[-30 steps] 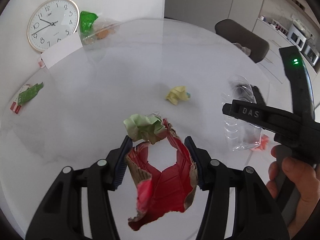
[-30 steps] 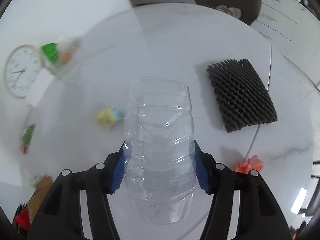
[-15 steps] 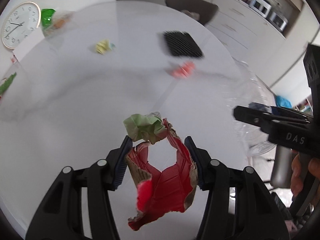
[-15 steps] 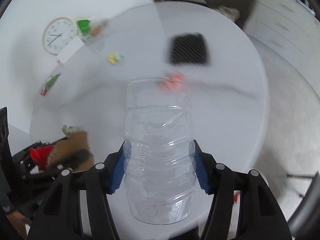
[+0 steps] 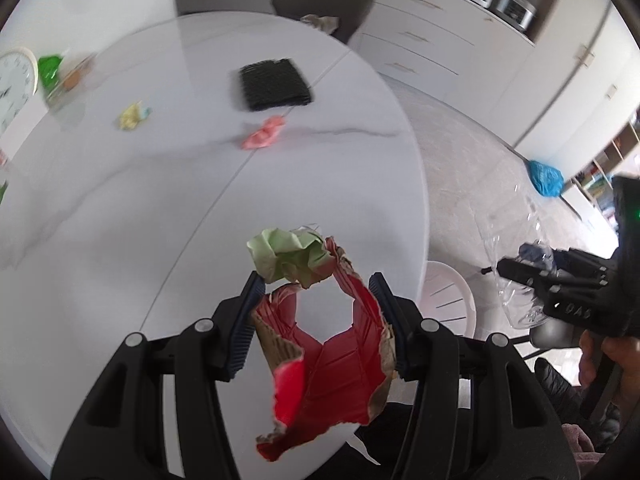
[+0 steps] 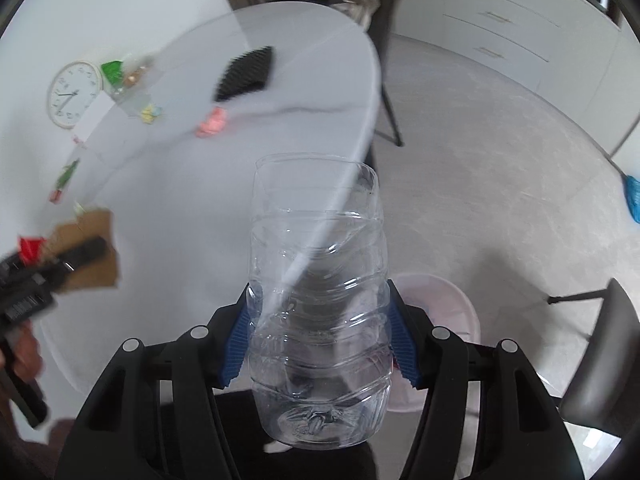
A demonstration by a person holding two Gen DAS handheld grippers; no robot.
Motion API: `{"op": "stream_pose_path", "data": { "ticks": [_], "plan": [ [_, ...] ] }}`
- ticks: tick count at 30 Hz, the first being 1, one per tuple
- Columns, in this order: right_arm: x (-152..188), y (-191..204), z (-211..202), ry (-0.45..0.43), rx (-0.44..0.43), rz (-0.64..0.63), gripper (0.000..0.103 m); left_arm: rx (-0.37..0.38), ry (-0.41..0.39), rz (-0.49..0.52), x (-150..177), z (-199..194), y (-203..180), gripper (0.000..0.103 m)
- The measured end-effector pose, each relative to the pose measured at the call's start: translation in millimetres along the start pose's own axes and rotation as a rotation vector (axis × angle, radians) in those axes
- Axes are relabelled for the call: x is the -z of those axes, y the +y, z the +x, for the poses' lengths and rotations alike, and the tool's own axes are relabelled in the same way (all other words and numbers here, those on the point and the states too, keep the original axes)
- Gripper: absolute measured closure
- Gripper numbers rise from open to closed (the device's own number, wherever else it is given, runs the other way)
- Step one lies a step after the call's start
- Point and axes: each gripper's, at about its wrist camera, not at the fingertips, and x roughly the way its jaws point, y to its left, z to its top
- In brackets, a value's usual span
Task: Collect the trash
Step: 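Carry the paper bag with the left gripper while the right drops the bottle into the bin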
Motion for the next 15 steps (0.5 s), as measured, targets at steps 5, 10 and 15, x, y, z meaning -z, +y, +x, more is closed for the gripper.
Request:
{"op": "stream_pose_path", "data": {
  "ticks": [5, 10, 15],
  "plan": [
    [38.6, -42.3, 31.0, 0.056, 0.081, 0.02, 0.042, 0.038, 0.02, 0.058, -1.4, 5.1, -35.2, 0.05],
    [69.8, -72.4, 81.9, 0.099, 0.083, 0.1, 0.042, 0.066, 0.057, 0.13, 1.1, 13.4, -65.5, 0.05],
    [83.0, -84.0, 119.9, 0.136, 0.076, 0.142, 0.027, 0.095, 0.095, 0.189, 5.0, 24.5, -92.5, 0.05]
  ]
}}
